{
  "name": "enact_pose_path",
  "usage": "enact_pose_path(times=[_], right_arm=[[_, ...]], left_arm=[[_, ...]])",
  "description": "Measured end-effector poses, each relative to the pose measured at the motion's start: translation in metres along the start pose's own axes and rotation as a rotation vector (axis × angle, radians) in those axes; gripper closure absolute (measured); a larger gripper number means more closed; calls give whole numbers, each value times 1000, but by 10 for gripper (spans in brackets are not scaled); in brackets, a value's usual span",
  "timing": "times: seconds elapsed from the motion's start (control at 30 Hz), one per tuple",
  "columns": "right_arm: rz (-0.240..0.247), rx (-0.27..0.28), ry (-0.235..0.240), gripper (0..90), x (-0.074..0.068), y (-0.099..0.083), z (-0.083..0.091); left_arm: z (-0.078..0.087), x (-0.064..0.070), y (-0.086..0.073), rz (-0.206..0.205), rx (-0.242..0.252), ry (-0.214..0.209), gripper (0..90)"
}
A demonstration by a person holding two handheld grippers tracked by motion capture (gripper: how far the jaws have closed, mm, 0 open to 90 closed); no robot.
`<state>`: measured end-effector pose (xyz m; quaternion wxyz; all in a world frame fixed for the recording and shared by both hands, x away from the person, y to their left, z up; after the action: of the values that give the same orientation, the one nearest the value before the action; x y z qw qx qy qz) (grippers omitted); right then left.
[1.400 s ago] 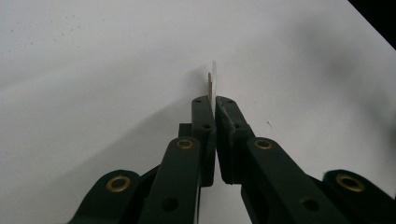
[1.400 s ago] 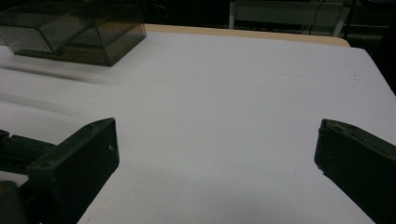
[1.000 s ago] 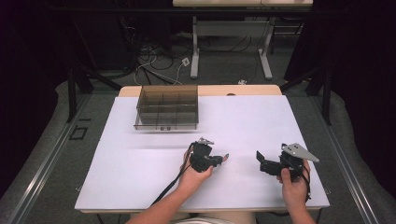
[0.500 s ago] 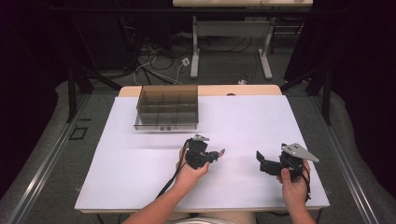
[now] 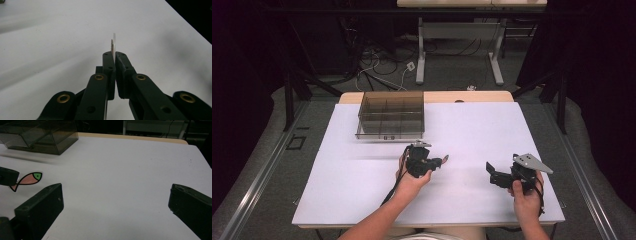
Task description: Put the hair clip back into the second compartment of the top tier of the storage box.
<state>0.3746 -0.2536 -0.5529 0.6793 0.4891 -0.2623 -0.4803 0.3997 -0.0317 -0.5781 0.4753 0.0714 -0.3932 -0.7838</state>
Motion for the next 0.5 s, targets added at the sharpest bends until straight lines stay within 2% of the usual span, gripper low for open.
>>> enact_pose_path(times=[0.17, 0.23, 0.37, 0.5], right_arm=[[-1, 3, 1, 0, 0, 0, 0], [-1, 0, 1, 0, 0, 0, 0], [-4, -4, 0, 0, 0, -1, 0], [-6, -5, 0, 0, 0, -1, 0]], left_arm=[[5, -4, 6, 2, 15, 7, 871], [7, -6, 7, -11, 13, 11, 871], [10, -8, 10, 2, 26, 16, 871], [15, -10, 15, -2, 34, 24, 871]])
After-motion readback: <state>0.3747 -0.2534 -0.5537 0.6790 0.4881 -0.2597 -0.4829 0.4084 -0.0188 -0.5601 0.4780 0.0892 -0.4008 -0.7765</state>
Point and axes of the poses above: each handheld gripper's, and its own axes: z roughly backward along the jaws, y roughly out of its top, x roughly to its right, the point moved 9 cm from there along -z, roughly forward along the jaws, and after that the axes turned 8 degrees about y, right-handed, at the moved point
